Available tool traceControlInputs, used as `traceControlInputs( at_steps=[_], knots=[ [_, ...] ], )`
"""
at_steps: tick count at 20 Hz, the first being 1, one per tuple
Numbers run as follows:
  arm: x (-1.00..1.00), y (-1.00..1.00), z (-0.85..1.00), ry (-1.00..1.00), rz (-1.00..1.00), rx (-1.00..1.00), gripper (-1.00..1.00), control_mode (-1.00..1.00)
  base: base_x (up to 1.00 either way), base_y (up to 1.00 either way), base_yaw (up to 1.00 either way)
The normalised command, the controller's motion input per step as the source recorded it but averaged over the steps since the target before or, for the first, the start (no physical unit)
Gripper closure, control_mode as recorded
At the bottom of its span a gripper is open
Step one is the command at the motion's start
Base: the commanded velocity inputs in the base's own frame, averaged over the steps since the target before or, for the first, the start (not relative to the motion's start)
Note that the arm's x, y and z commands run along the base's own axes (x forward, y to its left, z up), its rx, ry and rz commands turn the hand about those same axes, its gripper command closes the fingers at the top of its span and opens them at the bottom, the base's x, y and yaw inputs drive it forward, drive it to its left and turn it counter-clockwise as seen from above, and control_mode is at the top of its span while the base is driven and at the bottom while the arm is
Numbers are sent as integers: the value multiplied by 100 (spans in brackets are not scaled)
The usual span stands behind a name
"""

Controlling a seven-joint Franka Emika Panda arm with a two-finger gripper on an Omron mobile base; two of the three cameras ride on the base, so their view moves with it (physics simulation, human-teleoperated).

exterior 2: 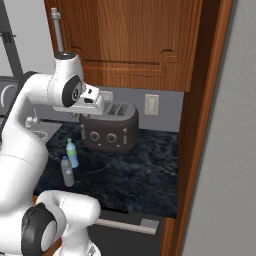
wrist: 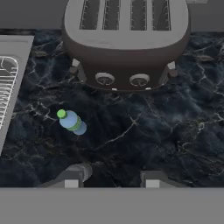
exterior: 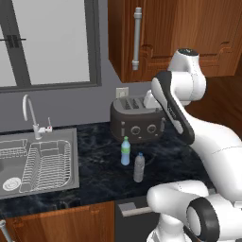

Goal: Take the bottled waters from the counter and place them in the freezer to freeze. Close the freezer door after placing the bottles.

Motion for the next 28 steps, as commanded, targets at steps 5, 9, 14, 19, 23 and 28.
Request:
traceControlInputs(
  at_steps=[5, 9, 14, 19, 23, 28],
  knots=[
    [-35, 16, 0, -2, -7, 0, -100, -100, 0, 0, 0],
    [-58, 72, 9, -23, -26, -9, -100, -100, 0, 0, 0],
    [-34, 65, 17, -10, -19, -14, -100, -100, 0, 0, 0],
    [-23, 33, -6, -2, -21, -10, -100, -100, 0, 0, 0],
    [-26, 28, -36, -5, -29, -3, -100, -100, 0, 0, 0],
    [-36, 30, -43, -12, -42, 0, -100, -100, 0, 0, 0]
  ],
)
